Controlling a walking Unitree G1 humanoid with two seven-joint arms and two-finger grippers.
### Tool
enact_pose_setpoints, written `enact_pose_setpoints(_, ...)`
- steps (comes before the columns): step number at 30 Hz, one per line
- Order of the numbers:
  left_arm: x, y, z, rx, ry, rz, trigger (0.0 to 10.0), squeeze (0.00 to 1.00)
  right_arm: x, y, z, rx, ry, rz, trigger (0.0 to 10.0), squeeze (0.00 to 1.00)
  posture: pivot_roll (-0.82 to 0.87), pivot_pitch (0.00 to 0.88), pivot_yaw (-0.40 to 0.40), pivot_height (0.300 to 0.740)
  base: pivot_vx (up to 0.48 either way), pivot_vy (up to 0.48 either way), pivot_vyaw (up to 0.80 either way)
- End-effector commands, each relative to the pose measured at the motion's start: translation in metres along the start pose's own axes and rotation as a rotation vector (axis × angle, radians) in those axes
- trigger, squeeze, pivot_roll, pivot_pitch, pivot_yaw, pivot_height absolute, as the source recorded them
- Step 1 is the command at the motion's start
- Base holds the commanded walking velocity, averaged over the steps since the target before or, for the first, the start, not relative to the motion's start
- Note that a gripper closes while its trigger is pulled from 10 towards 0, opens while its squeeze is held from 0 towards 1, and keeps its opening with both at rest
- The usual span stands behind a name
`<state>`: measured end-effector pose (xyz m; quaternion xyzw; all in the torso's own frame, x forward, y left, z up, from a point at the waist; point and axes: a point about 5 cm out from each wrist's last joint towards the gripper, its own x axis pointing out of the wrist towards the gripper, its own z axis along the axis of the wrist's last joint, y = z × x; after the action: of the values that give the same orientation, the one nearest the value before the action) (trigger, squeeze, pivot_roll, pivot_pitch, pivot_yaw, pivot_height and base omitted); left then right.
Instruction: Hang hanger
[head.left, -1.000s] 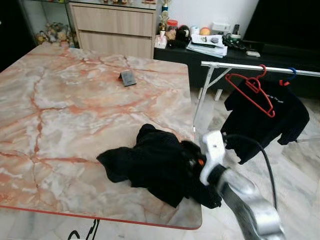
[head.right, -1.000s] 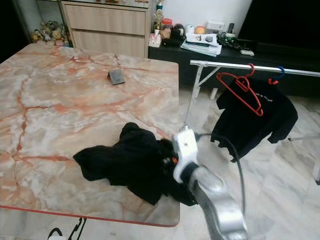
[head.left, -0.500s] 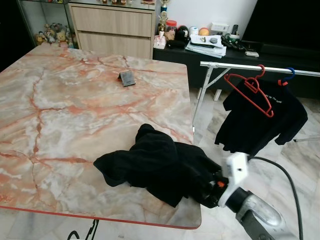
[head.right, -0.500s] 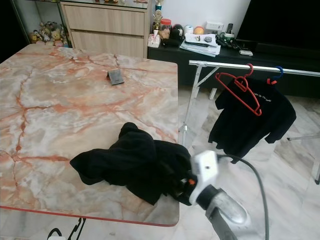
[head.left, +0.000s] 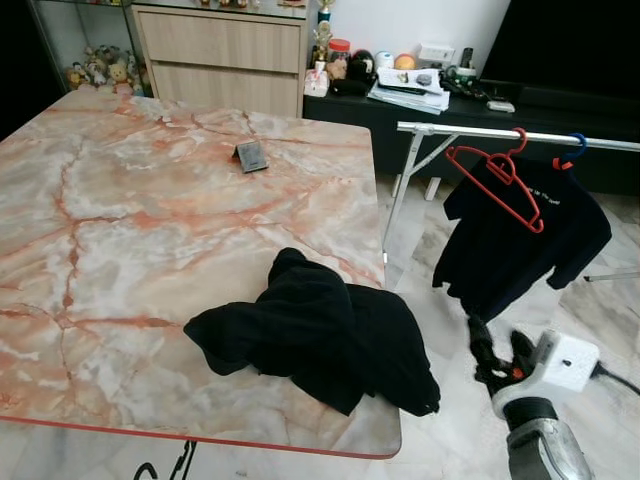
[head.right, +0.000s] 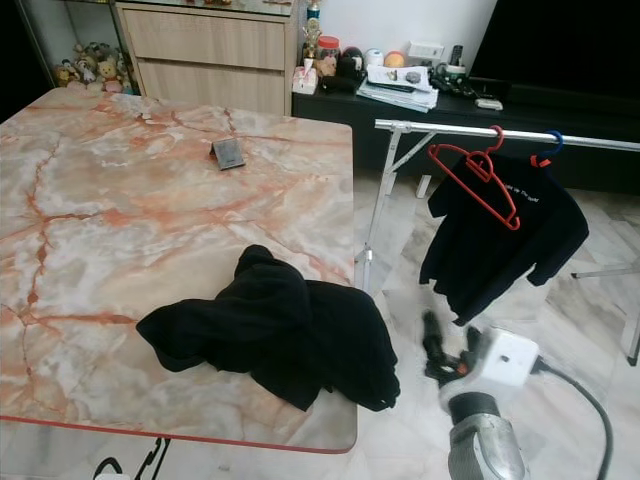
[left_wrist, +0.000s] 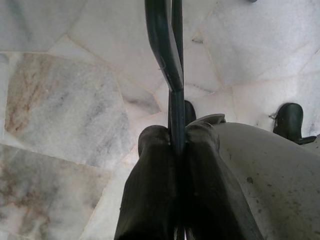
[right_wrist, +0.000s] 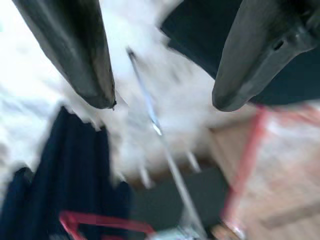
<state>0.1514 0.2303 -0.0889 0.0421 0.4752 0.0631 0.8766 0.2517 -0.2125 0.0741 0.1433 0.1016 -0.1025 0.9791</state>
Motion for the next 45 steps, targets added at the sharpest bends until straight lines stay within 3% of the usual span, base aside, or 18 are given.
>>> enact_pose_setpoints(1, -0.003, -0.005, -0.017, 0.021, 0.061, -0.012, 10.0, 0.00, 0.003, -0.012, -0.022, -0.010, 0.079, -0.089, 10.0, 0.00, 0.01, 0.103, -0.089, 0.740, 0.000, 0.000, 0.00)
enact_pose_setpoints(4, -0.003, -0.004, -0.018, 0.015, 0.063, -0.005, 10.0, 0.00, 0.004, -0.028, -0.040, 0.037, 0.126, -0.266, 10.0, 0.00, 0.02, 0.101, -0.095, 0.740, 0.000, 0.000, 0.00)
enact_pose_setpoints(8, -0.003, -0.004, -0.017, 0.009, 0.062, -0.003, 10.0, 0.00, 0.002, -0.038, -0.047, 0.076, 0.130, -0.376, 10.0, 0.00, 0.02, 0.100, -0.096, 0.740, 0.000, 0.000, 0.00)
enact_pose_setpoints(12, -0.003, -0.005, -0.017, 0.009, 0.061, -0.007, 10.0, 0.00, -0.002, -0.048, -0.080, 0.102, 0.295, -0.446, 10.0, 0.00, 0.01, 0.092, -0.093, 0.740, 0.000, 0.000, 0.00)
enact_pose_setpoints(15, -0.003, -0.006, -0.017, 0.010, 0.059, -0.010, 10.0, 0.00, -0.001, -0.039, -0.105, 0.091, 0.445, -0.350, 10.0, 0.00, 0.00, 0.088, -0.089, 0.740, 0.000, 0.000, 0.00)
enact_pose_setpoints(16, -0.003, -0.007, -0.017, 0.009, 0.058, -0.012, 10.0, 0.00, -0.003, -0.036, -0.118, 0.048, 0.506, -0.317, 10.0, 0.00, 0.00, 0.081, -0.088, 0.740, 0.000, 0.000, 0.00)
enact_pose_setpoints(18, -0.003, -0.007, -0.017, 0.007, 0.057, -0.012, 10.0, 0.00, -0.004, -0.034, -0.124, 0.022, 0.533, -0.291, 10.0, 0.00, 0.00, 0.078, -0.088, 0.740, 0.000, 0.000, 0.00)
enact_pose_setpoints(21, -0.003, -0.007, -0.017, 0.006, 0.057, -0.010, 10.0, 0.00, -0.014, -0.032, -0.144, -0.096, 0.630, -0.241, 10.0, 0.00, 0.00, 0.063, -0.080, 0.740, 0.000, 0.000, 0.00)
enact_pose_setpoints(23, -0.003, -0.007, -0.017, 0.009, 0.059, -0.010, 10.0, 0.00, -0.017, -0.031, -0.148, -0.113, 0.650, -0.224, 10.0, 0.00, 0.00, 0.063, -0.080, 0.740, 0.000, 0.000, 0.00)
enact_pose_setpoints(24, -0.003, -0.007, -0.017, 0.012, 0.061, -0.009, 10.0, 0.00, -0.026, -0.030, -0.160, -0.194, 0.719, -0.188, 10.0, 0.00, 0.01, 0.056, -0.077, 0.740, 0.000, 0.000, 0.00)
enact_pose_setpoints(28, -0.003, -0.003, -0.018, 0.027, 0.067, 0.003, 10.0, 0.00, -0.038, -0.029, -0.173, -0.283, 0.795, -0.159, 10.0, 0.00, 0.02, 0.051, -0.073, 0.740, 0.000, 0.000, 0.00)
enact_pose_setpoints(36, -0.004, 0.003, -0.019, 0.066, 0.076, 0.010, 10.0, 0.00, -0.036, -0.011, -0.176, -0.272, 0.779, -0.096, 10.0, 0.00, 0.00, 0.056, -0.063, 0.740, 0.000, -0.141, 0.00)
enact_pose_setpoints(42, -0.003, 0.001, -0.018, 0.066, 0.072, 0.005, 10.0, 0.00, -0.048, -0.002, -0.189, -0.273, 0.814, -0.106, 10.0, 0.00, 0.00, 0.078, -0.064, 0.740, 0.000, -0.315, 0.00)
enact_pose_setpoints(45, -0.003, -0.007, -0.019, 0.065, 0.070, -0.004, 10.0, 0.00, -0.055, 0.005, -0.195, -0.261, 0.821, -0.107, 10.0, 0.00, 0.00, 0.080, -0.063, 0.740, 0.000, -0.312, 0.00)
